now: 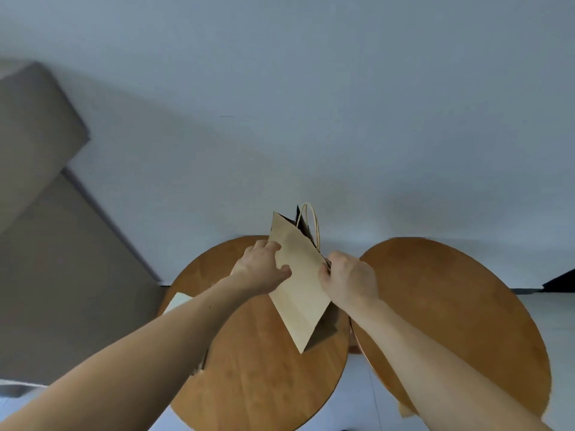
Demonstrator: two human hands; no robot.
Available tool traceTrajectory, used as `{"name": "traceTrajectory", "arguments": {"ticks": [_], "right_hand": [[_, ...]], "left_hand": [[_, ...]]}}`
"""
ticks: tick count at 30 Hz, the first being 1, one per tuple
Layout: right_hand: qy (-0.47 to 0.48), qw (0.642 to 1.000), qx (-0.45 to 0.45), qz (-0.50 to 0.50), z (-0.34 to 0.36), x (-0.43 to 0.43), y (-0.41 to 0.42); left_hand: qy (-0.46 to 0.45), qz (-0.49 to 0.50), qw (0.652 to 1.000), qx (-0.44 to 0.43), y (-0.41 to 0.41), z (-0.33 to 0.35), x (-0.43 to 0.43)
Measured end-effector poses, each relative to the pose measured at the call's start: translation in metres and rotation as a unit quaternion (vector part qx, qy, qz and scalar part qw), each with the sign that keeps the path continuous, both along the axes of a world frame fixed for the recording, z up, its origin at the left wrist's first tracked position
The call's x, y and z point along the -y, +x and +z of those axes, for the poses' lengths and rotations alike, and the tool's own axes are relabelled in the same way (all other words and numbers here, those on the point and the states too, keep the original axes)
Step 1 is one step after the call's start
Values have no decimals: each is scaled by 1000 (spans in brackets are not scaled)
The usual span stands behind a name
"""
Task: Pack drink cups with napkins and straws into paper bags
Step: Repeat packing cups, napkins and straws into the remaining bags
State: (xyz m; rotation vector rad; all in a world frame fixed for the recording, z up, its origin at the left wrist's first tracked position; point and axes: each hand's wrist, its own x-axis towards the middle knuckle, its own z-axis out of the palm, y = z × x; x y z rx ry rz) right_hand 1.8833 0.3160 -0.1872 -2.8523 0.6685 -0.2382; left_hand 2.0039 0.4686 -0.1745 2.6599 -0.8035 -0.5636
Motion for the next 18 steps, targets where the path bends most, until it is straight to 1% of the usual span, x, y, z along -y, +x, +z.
{"name": "traceTrajectory", "arguments": {"ticks": [4,7,10,12,14,18], "right_hand": [[1,1000,-24,12,-30,-52,22],[8,1000,-24,4,-46,-80,31],[5,999,-39,-16,-60,-102,28],[20,998,-56,-16,-70,-113,20],[57,994,-95,-18,-80,-122,11],[169,979,-114,-18,-95,-125,-2]], "left_hand": [[8,21,999,-23,14,-20,-56],[20,30,999,-30,22,-35,-87],[29,35,998,-50,26,-49,-108],[40,29,997,-59,27,-59,-116],[50,24,996,-71,27,-69,-118],[70,6,995,-76,25,-84,-114]]}}
